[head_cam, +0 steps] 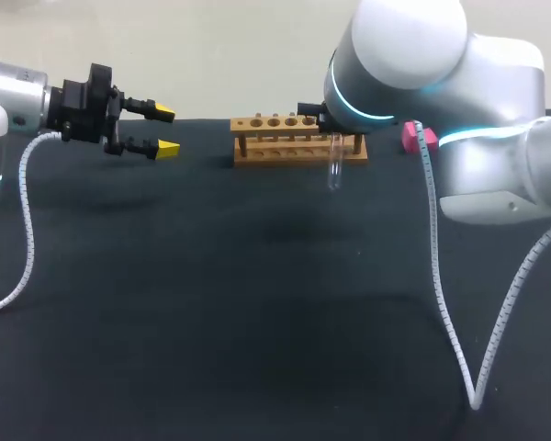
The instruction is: Grasp the test tube, adjust it, and insert it.
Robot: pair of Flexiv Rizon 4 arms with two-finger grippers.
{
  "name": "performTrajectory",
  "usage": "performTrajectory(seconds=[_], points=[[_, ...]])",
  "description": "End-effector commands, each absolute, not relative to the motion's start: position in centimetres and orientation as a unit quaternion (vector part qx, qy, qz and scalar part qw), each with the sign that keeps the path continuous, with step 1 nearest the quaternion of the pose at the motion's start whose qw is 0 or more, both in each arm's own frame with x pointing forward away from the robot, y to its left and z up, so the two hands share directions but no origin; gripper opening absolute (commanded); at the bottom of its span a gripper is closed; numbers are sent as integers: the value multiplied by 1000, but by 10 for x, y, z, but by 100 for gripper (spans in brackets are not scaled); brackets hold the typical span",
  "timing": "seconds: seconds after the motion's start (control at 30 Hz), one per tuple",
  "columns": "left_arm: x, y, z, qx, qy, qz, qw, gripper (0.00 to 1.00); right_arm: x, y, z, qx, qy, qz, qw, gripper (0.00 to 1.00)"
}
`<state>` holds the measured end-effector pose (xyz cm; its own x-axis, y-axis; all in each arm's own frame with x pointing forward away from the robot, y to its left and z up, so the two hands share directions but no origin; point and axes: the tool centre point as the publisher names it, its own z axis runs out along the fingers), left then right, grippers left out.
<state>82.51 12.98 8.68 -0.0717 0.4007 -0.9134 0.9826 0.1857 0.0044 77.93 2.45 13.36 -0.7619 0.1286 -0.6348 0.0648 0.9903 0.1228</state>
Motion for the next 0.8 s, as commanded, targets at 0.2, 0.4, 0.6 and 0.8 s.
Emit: performTrajectory(seconds=[0.2,0.4,0.6,0.8], points=[[824,130,86,536,644,-345,423,100,796,27,132,94,895,35,435,0],[824,130,86,536,644,-345,423,100,806,28,139,96,875,33,473,0],[824,130,86,536,644,-345,423,100,817,26,147,92,856,19,508,0],[824,130,86,536,644,-345,423,100,826,24,154,84,840,4,536,0]])
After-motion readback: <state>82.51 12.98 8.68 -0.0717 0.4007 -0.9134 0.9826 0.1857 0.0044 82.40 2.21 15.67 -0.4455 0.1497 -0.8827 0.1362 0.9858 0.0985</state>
